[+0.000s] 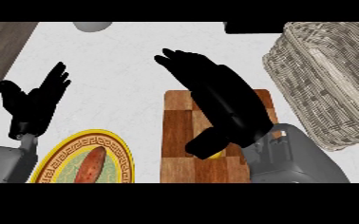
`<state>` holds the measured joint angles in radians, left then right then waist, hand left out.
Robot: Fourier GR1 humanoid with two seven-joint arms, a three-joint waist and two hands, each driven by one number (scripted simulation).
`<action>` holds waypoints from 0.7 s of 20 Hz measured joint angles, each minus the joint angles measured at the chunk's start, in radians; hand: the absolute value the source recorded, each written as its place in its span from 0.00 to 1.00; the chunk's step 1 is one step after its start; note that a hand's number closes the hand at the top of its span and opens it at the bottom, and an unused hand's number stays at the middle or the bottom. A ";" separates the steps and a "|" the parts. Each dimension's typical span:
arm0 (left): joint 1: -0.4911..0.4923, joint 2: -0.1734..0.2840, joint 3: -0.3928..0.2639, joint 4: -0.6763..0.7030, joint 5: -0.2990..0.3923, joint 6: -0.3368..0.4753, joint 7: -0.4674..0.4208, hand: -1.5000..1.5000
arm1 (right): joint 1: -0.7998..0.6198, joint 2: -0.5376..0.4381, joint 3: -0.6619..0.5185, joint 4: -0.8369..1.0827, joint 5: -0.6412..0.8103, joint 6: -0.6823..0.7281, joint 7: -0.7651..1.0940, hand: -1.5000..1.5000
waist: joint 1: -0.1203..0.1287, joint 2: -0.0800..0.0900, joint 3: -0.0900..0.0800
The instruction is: Pick the lemon from the cutting board and place it in the basket
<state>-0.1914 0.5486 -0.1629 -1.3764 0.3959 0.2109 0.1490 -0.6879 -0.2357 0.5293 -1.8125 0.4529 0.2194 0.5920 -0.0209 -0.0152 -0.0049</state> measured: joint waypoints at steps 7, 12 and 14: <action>0.000 -0.002 0.017 0.023 0.003 -0.032 -0.013 0.50 | -0.179 -0.058 -0.148 -0.016 -0.196 0.299 0.291 0.00 | 0.006 0.005 0.002; 0.011 -0.016 0.023 0.013 -0.006 -0.026 -0.015 0.50 | -0.182 -0.131 -0.243 -0.021 -0.428 0.418 0.322 0.00 | 0.005 0.006 0.003; 0.007 -0.015 0.029 0.017 -0.008 -0.033 -0.011 0.50 | -0.168 -0.166 -0.283 -0.041 -0.523 0.437 0.335 0.00 | 0.003 0.006 0.003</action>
<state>-0.1844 0.5341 -0.1338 -1.3592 0.3877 0.1775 0.1384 -0.8561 -0.4012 0.2464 -1.8536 -0.0706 0.6562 0.9273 -0.0183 -0.0091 -0.0015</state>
